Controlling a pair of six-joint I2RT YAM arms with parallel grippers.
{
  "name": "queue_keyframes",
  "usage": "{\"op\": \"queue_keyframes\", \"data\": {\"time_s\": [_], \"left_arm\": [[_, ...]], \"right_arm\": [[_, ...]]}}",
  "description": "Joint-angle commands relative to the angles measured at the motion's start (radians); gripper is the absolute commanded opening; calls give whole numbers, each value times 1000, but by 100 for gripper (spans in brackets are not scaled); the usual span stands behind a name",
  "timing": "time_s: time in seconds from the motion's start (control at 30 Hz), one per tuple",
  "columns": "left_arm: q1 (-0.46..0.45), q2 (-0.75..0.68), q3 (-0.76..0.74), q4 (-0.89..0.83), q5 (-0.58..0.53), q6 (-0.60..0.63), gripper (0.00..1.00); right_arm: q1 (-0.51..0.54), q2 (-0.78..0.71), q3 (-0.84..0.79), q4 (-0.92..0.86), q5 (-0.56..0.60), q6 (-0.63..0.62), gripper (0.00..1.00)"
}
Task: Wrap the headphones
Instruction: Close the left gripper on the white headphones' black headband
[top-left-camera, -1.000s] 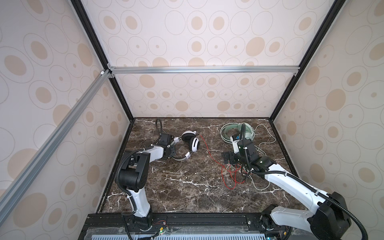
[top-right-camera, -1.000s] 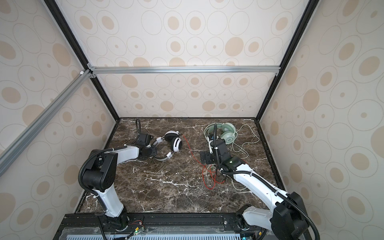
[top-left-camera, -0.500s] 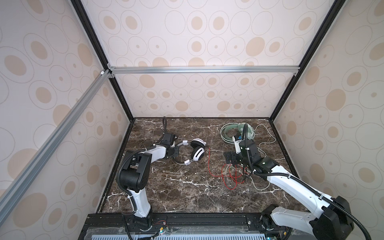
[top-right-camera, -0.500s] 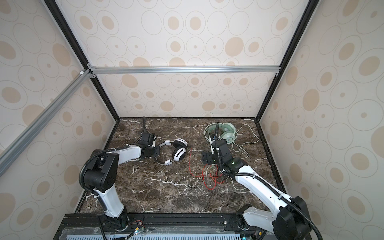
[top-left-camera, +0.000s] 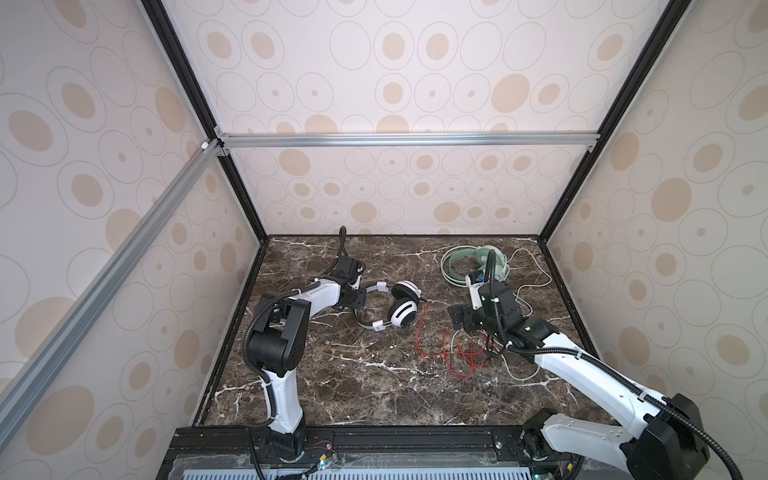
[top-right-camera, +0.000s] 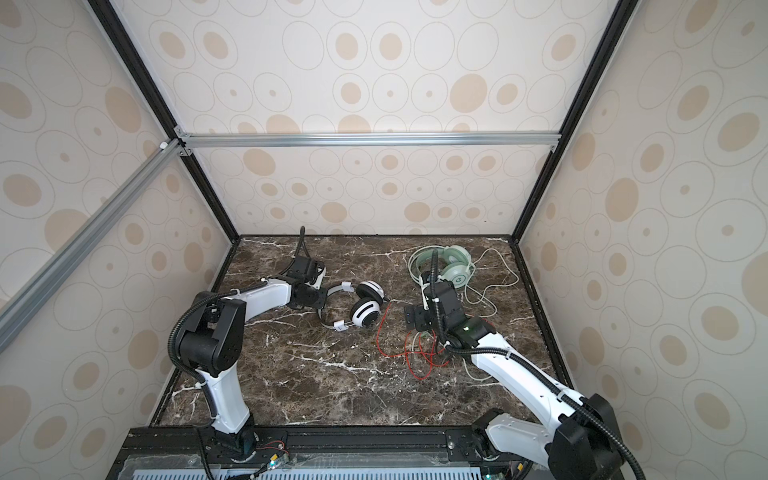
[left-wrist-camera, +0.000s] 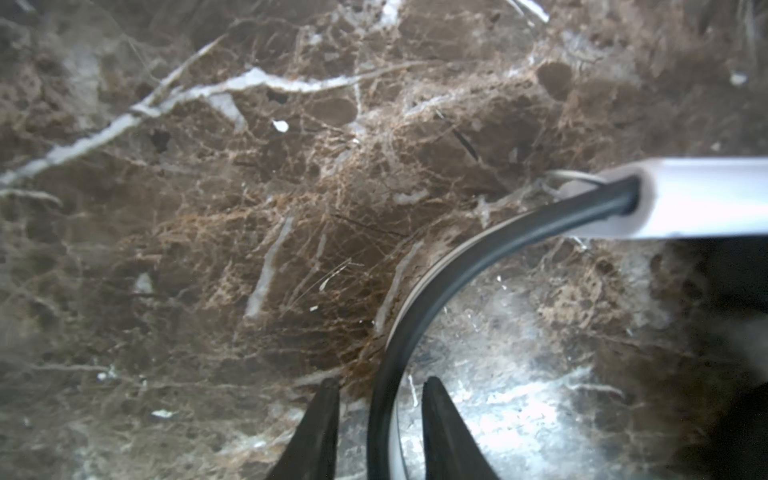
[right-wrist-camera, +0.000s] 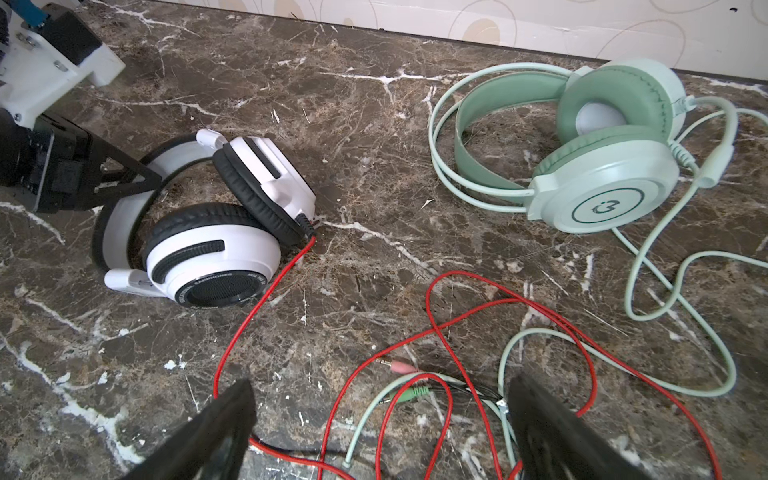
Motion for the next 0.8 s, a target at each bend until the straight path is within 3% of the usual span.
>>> {"op": "queue_keyframes", "data": {"time_s": [0.0,0.07,0.23,0.67,0.77], "left_arm": [[-2,-54,25,-60,-38,-35,56],[-3,-102,-9,-65,-44,-88,66],[-20,-216,-149,-14,-20,-212,68],[-23,-106,-118,12,20,-287,57],[-39,-66,-96,-3,-14,-288,52]], "right_arm": [[7,-39,-19,-11,6,13,97],[7,-49,-27,-11,6,10,97],[6,-58,-52,2,7,10,97],[7,-45,-93,46,-10,0,97],[7,-48,-97,46,-2,-11,97]]}}
